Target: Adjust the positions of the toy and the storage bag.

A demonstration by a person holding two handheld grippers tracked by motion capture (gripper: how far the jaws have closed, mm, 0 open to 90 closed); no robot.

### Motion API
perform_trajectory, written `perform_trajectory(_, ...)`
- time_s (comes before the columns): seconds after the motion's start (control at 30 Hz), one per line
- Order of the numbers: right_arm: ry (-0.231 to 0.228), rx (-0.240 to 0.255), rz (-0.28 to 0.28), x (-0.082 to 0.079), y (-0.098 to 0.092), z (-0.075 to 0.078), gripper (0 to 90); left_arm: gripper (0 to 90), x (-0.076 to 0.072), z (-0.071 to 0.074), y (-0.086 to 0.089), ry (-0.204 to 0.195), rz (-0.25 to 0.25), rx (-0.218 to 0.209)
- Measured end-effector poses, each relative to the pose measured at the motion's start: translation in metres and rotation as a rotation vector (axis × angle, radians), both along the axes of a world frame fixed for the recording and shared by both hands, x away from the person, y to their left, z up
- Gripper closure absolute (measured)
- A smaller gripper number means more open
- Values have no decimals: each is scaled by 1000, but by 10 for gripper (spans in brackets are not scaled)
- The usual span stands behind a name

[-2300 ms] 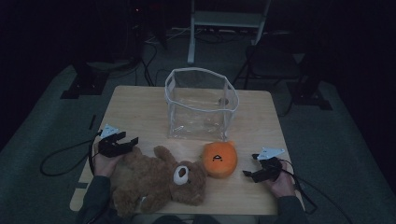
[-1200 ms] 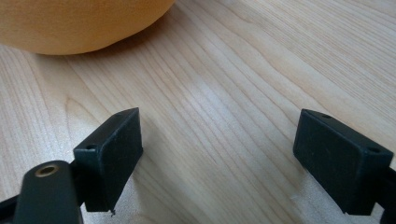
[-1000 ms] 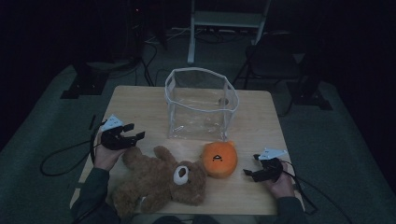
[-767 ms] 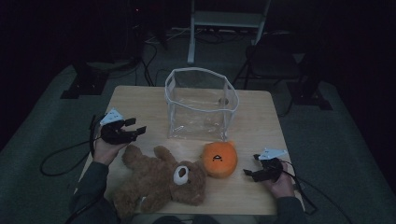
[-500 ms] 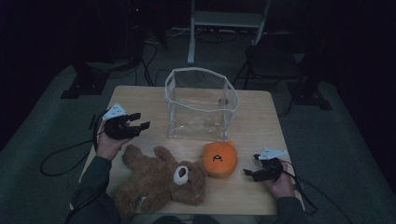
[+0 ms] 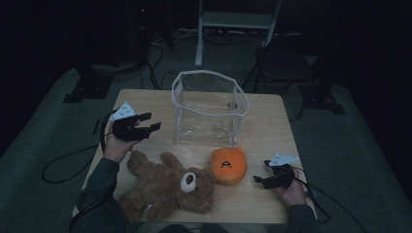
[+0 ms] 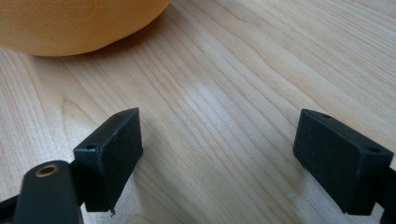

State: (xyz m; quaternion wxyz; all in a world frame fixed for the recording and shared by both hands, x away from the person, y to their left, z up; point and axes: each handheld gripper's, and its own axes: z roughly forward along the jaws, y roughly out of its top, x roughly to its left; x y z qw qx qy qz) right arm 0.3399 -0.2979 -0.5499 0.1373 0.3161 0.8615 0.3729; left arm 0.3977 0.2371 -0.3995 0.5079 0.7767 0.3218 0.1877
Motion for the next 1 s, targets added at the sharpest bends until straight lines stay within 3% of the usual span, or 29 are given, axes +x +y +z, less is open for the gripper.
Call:
perform_trajectory(0.23,2,1,-3,0,0,0,148,432,6,7,-14,25,-24,7)
perform_trajectory(0.33,2,1,-4,0,0,0,148,448,8,12,-24,33,-68,13)
perform_trajectory(0.5,3,1,-10,-1,-1,0,148,473,12,18,-36,44,-93,22)
perform_trajectory(0.9,1,0,-13,0,-1,0,148,482,19,34,-63,22,-159,40)
perform_trajectory(1.0,1,1,-13,0,-1,0,148,494,21,40,-71,-3,-172,48)
